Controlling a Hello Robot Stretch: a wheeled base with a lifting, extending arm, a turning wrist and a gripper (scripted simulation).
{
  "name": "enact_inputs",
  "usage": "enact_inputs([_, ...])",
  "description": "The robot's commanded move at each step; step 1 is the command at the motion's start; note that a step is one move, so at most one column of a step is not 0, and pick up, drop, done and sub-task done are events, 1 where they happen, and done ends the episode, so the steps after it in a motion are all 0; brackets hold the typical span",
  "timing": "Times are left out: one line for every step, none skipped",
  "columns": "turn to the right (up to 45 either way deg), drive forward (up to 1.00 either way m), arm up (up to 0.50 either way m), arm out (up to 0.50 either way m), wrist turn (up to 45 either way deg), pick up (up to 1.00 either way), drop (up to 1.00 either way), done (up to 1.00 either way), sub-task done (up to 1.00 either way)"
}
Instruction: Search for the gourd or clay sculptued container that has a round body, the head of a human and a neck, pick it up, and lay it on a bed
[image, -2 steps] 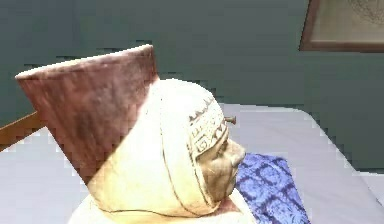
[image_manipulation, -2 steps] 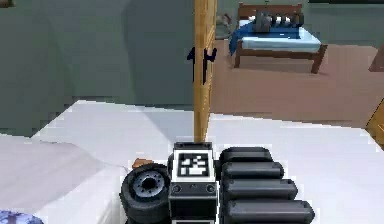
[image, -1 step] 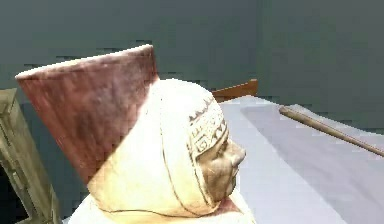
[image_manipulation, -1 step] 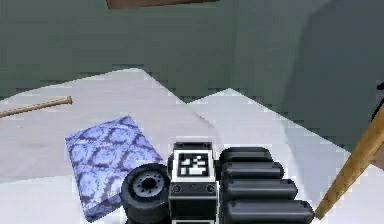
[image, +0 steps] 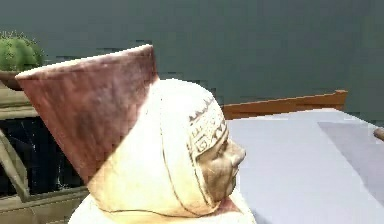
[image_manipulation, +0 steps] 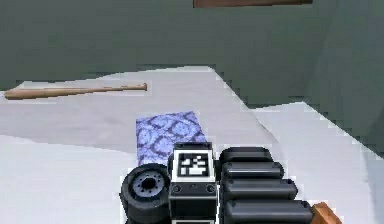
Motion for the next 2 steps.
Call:
enact_inputs([0.0,0.20,0.00,0.00,0.0,0.00,0.00,0.00,0.00])
enact_inputs([-42.0,0.00,0.00,0.00,0.0,0.00,0.00,0.00,0.00])
